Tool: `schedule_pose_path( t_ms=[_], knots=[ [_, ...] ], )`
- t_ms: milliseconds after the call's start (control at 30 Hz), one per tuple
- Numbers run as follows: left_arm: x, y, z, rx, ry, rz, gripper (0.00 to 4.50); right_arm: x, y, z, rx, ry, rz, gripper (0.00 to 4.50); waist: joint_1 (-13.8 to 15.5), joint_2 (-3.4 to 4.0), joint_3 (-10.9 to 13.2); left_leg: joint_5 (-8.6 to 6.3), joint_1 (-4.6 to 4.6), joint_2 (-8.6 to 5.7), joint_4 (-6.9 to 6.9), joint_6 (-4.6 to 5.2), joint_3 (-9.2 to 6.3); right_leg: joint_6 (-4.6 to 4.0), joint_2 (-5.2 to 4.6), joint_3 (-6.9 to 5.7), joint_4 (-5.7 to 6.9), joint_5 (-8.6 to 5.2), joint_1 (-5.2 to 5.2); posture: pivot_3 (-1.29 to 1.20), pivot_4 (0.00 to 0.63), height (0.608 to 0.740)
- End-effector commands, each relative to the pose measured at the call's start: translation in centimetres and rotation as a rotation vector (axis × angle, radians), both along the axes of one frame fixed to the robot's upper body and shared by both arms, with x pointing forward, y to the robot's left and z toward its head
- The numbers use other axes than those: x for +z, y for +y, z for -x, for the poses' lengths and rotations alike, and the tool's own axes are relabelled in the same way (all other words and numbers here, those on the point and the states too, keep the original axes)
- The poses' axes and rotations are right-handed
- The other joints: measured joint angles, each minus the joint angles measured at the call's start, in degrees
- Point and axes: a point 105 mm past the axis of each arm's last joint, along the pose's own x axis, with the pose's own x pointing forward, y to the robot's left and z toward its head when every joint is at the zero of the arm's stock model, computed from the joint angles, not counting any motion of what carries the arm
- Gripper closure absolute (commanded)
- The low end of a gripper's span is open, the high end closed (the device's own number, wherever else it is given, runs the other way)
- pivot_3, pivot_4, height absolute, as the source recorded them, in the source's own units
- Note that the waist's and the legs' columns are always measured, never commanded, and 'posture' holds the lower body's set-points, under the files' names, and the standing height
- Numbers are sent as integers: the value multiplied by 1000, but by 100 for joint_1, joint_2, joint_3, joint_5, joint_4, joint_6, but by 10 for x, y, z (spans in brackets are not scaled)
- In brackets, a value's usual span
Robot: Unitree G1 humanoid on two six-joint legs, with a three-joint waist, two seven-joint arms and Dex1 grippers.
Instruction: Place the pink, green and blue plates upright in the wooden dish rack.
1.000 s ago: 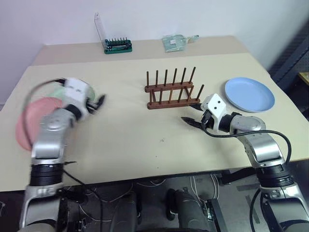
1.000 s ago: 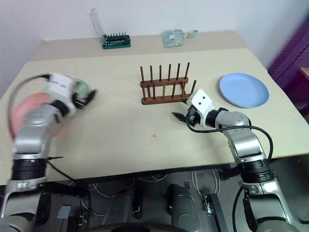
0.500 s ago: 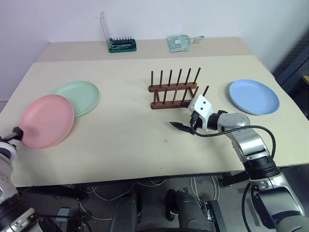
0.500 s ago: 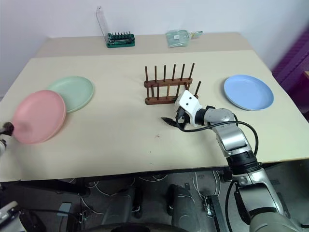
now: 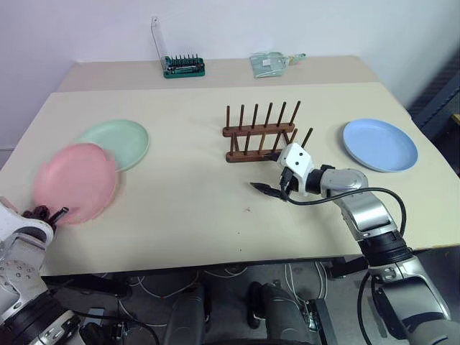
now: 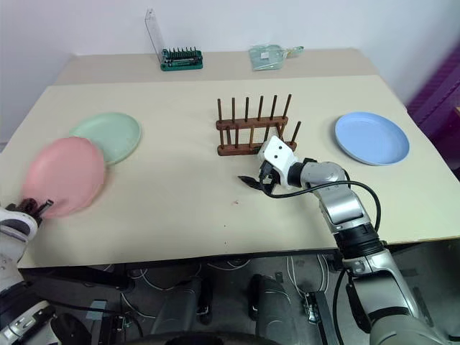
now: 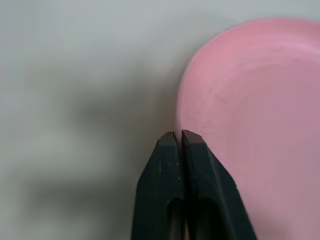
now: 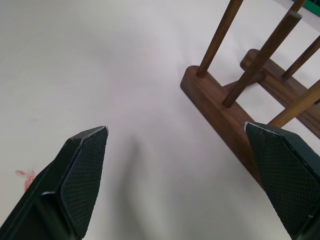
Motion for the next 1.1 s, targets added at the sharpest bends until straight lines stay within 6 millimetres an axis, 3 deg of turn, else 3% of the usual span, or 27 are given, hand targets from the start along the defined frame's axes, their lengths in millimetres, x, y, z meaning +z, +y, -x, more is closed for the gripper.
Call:
schedule_pose_path(
  t_ms=[33,167,267,400,500,633,900,1000,1100],
  knots=[
    [23,-11,-13,-66,-143,-34,4481,26,-3,7,22,-70,-42,0,6,-2,1,0,0,0,0,0,0,0,0,0,0,0,0,0,150,730],
    [74,-33,-31,-181,-340,-124,4481,48,0,22,107,-33,-102,0,23,-14,6,0,-3,0,1,-1,-3,-1,-3,-2,-1,0,1,0,150,730],
    [111,-58,-50,-277,-437,-186,4481,67,14,32,184,-111,-85,0,10,-19,9,-1,-4,0,2,-1,-3,-1,-3,-3,-3,0,0,0,150,730],
    [150,-107,-81,-419,-475,-318,4481,91,42,26,207,-354,-13,0,1,-18,11,0,-7,0,1,-1,-1,0,3,-3,-4,0,-2,0,150,730],
    [179,-169,-106,-558,-529,-406,4481,95,67,20,253,-561,128,0,-1,-20,12,5,-7,-1,-5,8,2,2,5,-2,-6,1,-4,0,150,730],
    [198,-215,-118,-654,-565,-462,4481,106,79,4,240,-718,220,0,-2,-22,13,10,-20,-4,-3,15,6,13,8,1,-7,8,-12,0,150,730],
    [205,-253,-118,-773,-602,-473,4481,101,84,-21,177,-864,379,0,-30,-21,14,23,-49,-3,-3,-2,27,21,29,5,12,16,-60,0,150,730],
    [204,-256,-117,-783,-605,-464,4500,98,83,-22,181,-872,394,867,-28,-21,14,28,-54,-2,-2,-9,25,19,28,5,13,18,-64,0,150,730],
    [202,-258,-116,-789,-603,-445,4500,95,79,-23,175,-891,422,2410,-24,-21,14,28,-54,-2,-2,-9,24,20,28,5,13,18,-64,0,150,730]
  ],
)
